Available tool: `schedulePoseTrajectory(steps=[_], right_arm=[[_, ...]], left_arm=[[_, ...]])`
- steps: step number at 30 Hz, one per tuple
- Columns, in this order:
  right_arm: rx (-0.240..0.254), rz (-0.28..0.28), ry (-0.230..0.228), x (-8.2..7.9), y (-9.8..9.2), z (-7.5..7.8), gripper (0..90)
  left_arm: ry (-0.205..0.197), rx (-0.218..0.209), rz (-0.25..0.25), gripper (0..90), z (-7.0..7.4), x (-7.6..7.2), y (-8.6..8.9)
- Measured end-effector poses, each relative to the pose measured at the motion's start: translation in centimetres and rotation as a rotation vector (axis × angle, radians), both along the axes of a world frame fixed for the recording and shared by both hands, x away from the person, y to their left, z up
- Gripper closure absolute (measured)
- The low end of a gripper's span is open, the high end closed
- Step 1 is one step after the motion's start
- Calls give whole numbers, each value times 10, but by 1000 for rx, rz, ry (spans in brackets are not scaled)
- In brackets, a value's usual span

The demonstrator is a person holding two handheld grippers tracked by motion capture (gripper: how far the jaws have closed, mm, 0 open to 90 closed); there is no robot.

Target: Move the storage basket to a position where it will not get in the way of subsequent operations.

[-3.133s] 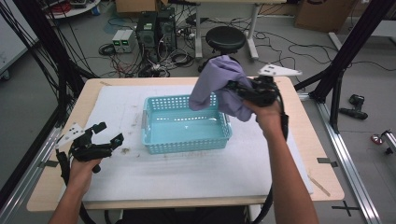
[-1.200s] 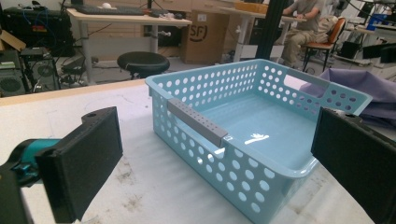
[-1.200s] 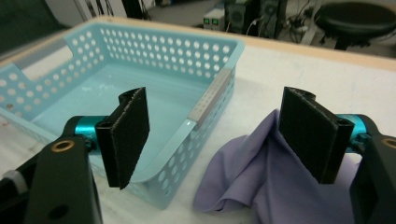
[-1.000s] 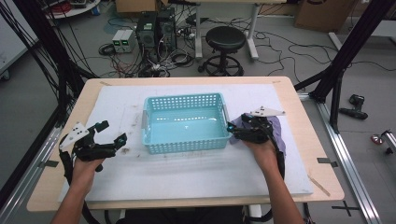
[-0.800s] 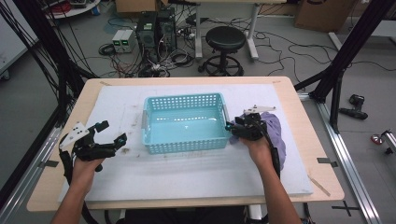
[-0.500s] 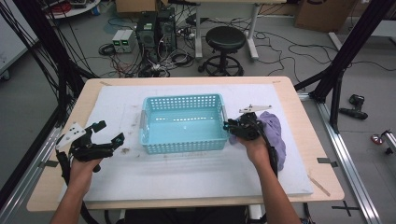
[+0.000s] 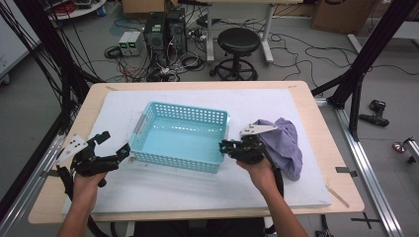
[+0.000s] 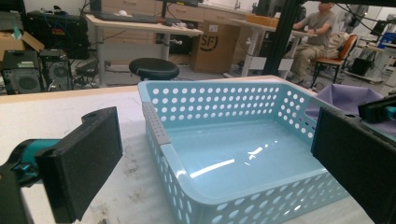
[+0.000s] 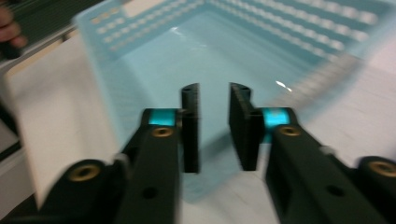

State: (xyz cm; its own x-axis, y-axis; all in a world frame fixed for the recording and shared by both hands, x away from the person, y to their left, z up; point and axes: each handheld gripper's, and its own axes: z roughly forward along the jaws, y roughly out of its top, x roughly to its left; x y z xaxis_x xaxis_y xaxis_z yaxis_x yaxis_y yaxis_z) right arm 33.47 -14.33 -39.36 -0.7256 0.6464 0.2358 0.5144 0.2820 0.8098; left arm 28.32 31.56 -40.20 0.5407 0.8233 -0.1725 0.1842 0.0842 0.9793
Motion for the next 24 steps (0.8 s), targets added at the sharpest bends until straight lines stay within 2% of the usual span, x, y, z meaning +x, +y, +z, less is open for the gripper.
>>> schedulePoseTrajectory(steps=[1, 2, 3, 4, 5, 6, 8, 9, 10, 11, 12, 13, 14, 16, 17, 20, 22, 24], right_arm=[[-10, 24, -36, -2, 8, 3, 651], [-10, 24, -36, -2, 8, 3, 651], [11, -14, -78, 4, 6, 8, 562], [1, -44, -102, 9, 3, 11, 531], [1, -44, -102, 9, 3, 11, 531], [-41, -100, -127, 25, -1, 15, 478], [-82, -129, -151, 43, -3, 18, 456], [-82, -129, -151, 43, -3, 18, 456], [-122, -134, -160, 63, -4, 18, 455], [-122, -134, -160, 63, -4, 18, 455], [-158, -137, -145, 87, -3, 17, 455], [-158, -137, -145, 87, -3, 17, 455], [-159, -133, -138, 94, -3, 16, 457], [-175, -125, -121, 112, 0, 16, 463], [-194, -99, -111, 124, 5, 14, 473], [-227, -52, -82, 136, 11, 5, 481], [-243, -34, -46, 139, 14, -2, 573], [-246, -53, -39, 138, 12, -4, 666]], left_arm=[[1, 3, 9, 19, 0, -3, 0], [1, 3, 9, 19, 0, -3, 0], [2, 4, 13, 19, 0, -4, -1], [1, 5, 17, 19, 0, -5, -1], [3, 4, 20, 19, 0, -5, -1], [9, 13, 21, 19, -1, -6, -1], [13, 18, 24, 19, -3, -6, -2], [13, 18, 24, 19, -3, -6, -2], [16, 21, 23, 19, -4, -6, -2], [17, 20, 24, 19, -4, -6, -1], [17, 21, 23, 19, -4, -6, -1], [16, 19, 24, 19, -5, -6, 0], [15, 17, 25, 19, -5, -7, 1], [14, 13, 29, 19, -5, -7, 2], [16, 12, 29, 19, -6, -7, 4], [20, 11, 30, 19, -6, -7, 4], [18, 8, 31, 19, -7, -7, 5], [17, 8, 35, 19, -6, -7, 6]])
